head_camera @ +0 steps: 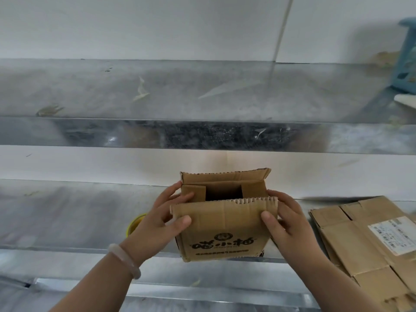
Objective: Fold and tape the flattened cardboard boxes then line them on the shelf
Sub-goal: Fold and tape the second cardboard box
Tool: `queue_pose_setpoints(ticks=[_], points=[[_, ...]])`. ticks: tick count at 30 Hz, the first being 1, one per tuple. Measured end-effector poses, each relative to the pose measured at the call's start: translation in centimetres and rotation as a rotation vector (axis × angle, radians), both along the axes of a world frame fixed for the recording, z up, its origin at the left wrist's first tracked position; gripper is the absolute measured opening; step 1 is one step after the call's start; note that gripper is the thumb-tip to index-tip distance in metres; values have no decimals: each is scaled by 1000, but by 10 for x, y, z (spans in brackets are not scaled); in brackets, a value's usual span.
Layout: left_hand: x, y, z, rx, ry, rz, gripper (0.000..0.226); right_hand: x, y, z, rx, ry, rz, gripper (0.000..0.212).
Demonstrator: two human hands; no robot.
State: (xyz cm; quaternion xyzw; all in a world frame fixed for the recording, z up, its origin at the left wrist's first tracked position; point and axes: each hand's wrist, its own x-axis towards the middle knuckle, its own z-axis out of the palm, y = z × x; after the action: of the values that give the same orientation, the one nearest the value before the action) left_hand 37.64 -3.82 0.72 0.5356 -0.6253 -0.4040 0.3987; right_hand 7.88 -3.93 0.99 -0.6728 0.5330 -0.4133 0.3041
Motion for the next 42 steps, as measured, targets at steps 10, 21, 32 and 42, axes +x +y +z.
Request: queue_pose_setpoints(ticks=[10, 21, 32, 42], points=[[-1, -5, 22, -65, -178, 27, 63, -15, -34, 23, 58, 140, 184, 89], [-8, -9, 11, -21, -153, 123, 31, 2, -24, 19, 108, 392, 223, 88], [-8, 9, -23, -34, -210, 77, 33, 6, 11, -13, 170, 509, 188, 80], [-9, -19, -16, 47, -231, 42, 29, 25, -11, -16, -79, 897, 200, 79]])
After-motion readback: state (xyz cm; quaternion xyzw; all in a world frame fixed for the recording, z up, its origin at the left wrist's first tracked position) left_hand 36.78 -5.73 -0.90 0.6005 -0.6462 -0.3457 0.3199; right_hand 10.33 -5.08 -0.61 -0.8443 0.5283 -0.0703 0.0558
